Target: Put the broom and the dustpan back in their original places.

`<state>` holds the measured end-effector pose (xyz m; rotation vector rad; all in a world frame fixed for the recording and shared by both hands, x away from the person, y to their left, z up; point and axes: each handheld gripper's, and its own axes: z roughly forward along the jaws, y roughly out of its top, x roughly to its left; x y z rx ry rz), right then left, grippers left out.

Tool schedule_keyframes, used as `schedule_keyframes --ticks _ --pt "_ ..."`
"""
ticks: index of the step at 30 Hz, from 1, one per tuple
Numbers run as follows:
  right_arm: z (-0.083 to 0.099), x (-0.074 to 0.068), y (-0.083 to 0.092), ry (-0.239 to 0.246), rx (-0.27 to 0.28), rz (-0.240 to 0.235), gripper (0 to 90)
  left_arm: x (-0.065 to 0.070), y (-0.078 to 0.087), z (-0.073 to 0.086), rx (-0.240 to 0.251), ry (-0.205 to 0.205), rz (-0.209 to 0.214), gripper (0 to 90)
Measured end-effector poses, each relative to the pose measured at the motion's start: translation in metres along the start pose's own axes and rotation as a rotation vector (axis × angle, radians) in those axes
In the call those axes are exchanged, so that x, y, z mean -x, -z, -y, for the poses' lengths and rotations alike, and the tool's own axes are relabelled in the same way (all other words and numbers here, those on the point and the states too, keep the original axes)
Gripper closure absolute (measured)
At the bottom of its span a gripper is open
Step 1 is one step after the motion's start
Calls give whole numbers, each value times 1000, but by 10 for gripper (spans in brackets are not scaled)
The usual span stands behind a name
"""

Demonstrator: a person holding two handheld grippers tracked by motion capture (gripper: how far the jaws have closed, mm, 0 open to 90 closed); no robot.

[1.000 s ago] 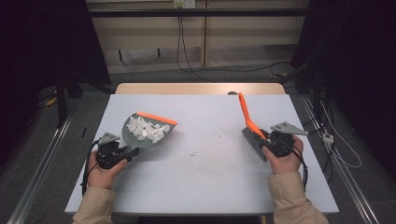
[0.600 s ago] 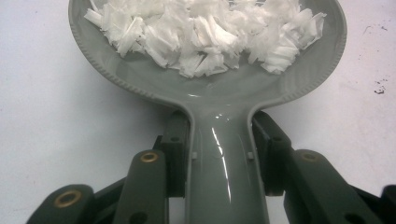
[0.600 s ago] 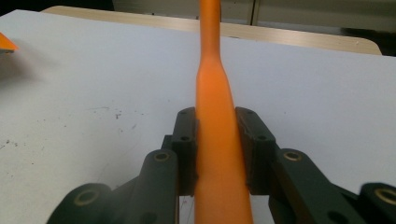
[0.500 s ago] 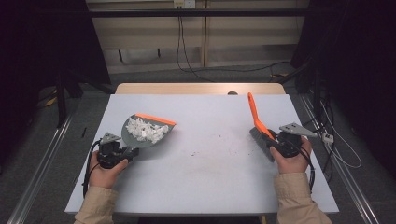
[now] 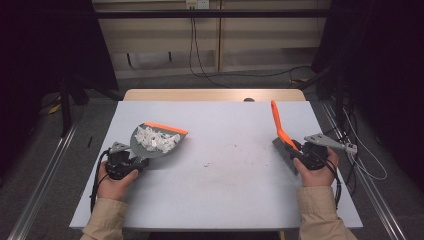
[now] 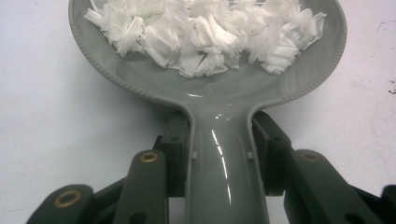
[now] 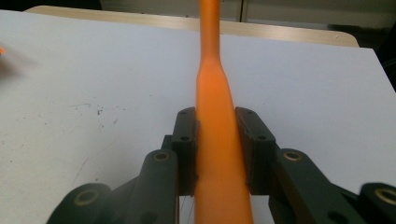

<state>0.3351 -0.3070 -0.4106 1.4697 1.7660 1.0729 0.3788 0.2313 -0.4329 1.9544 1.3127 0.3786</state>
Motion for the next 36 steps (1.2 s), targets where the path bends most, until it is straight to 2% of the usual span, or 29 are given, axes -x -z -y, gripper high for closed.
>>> schedule_keyframes --ticks 13,31,36 --pt "5 6 5 5 -3 20 715 -4 -9 -3 -6 54 -63 629" --pt "5 11 1 14 -5 39 715 1 -14 -8 14 56 -95 628" --pt "3 15 3 4 14 51 715 1 -15 -8 11 56 -96 628"
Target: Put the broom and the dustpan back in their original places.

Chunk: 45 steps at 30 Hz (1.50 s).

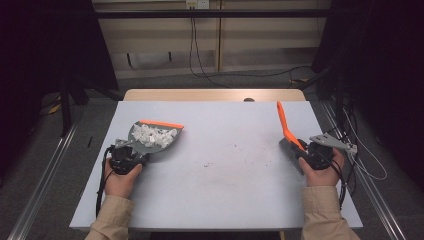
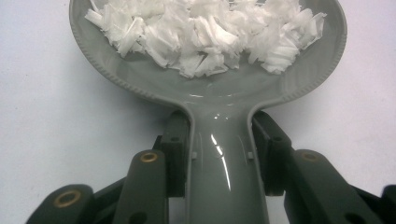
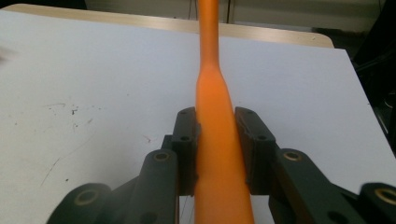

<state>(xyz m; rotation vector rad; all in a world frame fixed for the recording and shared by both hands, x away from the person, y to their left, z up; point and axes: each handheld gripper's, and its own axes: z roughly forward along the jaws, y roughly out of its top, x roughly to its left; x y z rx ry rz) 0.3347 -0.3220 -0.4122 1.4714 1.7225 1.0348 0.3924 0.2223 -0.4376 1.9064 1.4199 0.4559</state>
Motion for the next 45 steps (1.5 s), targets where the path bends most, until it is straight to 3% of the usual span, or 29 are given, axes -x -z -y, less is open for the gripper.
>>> schedule_keyframes --ticks 6,11,21,45 --pt "3 7 0 -11 -4 31 715 0 -2 1 -6 1 -2 627" --pt "8 4 -5 -10 -18 18 715 4 -5 2 -18 -9 14 621" --pt "11 1 -5 -26 -36 16 712 5 -3 4 14 14 42 602" --pt "10 -5 -5 -68 -34 -2 697 17 3 8 22 -23 90 544"
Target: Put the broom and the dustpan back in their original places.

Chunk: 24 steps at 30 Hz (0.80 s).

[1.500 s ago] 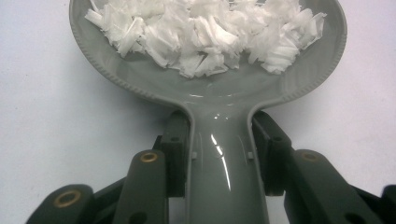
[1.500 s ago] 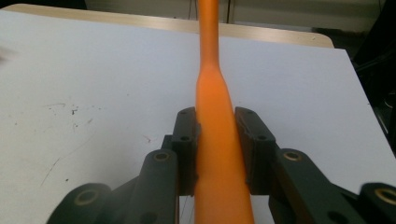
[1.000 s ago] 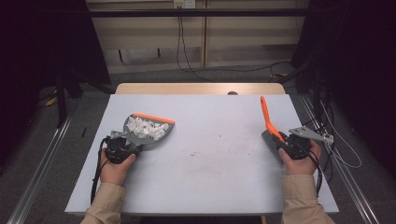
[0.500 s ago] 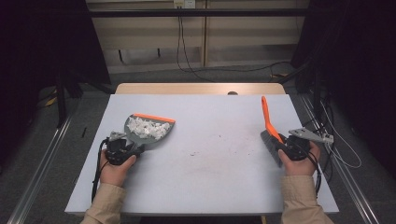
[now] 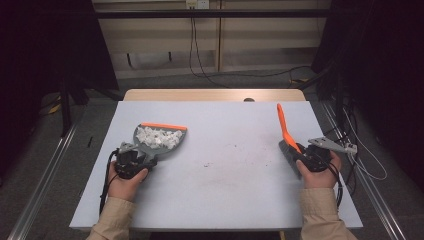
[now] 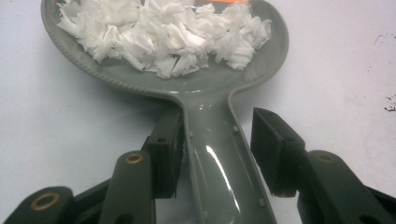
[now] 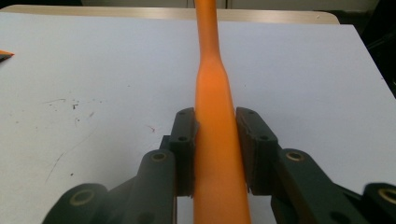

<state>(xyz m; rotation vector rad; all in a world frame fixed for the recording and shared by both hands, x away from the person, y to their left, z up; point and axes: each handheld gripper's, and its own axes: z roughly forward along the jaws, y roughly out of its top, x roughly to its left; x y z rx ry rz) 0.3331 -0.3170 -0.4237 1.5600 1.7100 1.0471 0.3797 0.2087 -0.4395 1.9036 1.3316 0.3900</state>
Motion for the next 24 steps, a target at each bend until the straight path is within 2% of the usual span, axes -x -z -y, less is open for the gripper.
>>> schedule_keyframes --ticks 9,24 --pt "-1 -5 -1 5 6 -17 692 2 0 0 -10 -20 9 537" --pt "0 -10 -6 -3 -3 -33 666 3 1 0 -2 -24 24 518"
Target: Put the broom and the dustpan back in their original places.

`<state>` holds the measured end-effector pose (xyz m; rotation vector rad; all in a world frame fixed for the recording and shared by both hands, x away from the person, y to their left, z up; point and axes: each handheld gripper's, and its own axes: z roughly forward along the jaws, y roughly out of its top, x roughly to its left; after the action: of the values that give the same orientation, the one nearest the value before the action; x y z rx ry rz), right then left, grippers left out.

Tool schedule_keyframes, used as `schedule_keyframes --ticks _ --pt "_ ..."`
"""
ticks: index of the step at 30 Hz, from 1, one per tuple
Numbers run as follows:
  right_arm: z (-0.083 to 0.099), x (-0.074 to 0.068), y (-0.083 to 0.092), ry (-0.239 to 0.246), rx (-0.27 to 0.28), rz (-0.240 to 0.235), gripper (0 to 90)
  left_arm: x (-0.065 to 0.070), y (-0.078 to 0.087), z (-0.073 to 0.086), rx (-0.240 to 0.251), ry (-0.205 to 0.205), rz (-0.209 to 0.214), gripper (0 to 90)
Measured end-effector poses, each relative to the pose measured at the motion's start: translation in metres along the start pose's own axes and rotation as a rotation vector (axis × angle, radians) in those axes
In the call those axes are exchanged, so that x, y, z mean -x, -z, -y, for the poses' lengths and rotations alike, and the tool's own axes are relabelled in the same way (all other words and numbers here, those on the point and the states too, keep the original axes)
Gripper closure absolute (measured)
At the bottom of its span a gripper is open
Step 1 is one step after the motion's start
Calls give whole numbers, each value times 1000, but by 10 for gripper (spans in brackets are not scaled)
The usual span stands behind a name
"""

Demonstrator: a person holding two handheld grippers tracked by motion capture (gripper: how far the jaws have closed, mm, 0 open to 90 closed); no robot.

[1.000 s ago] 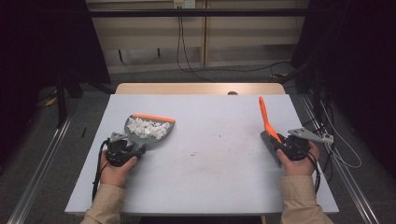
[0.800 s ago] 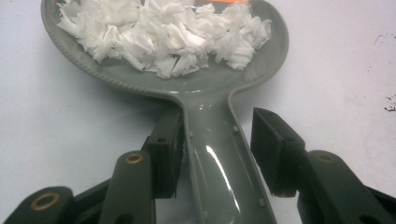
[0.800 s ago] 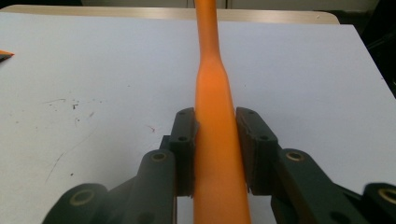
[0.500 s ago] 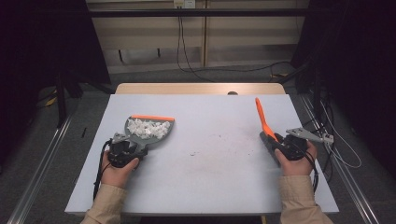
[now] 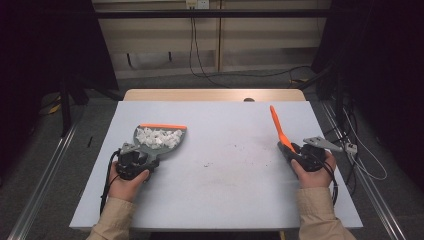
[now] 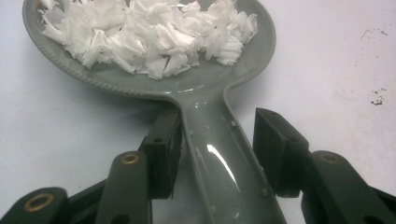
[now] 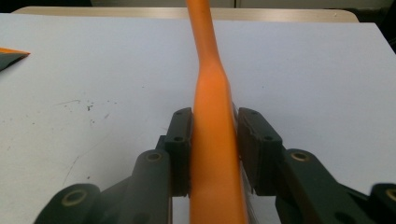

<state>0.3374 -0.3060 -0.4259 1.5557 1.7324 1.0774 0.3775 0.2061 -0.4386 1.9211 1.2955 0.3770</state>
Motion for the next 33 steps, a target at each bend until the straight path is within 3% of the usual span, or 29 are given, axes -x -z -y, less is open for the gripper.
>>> schedule_keyframes --ticks 14,22,28,33 --pt "0 -15 -13 7 -29 -49 610 1 1 0 7 5 14 474" --pt "-4 -19 -10 -6 15 -131 513 4 8 0 40 6 54 246" --pt "-2 -20 -13 -3 4 -188 434 6 12 0 76 -11 73 185" --pt "-2 -23 -14 26 -4 -220 356 5 17 -1 111 -17 89 158"
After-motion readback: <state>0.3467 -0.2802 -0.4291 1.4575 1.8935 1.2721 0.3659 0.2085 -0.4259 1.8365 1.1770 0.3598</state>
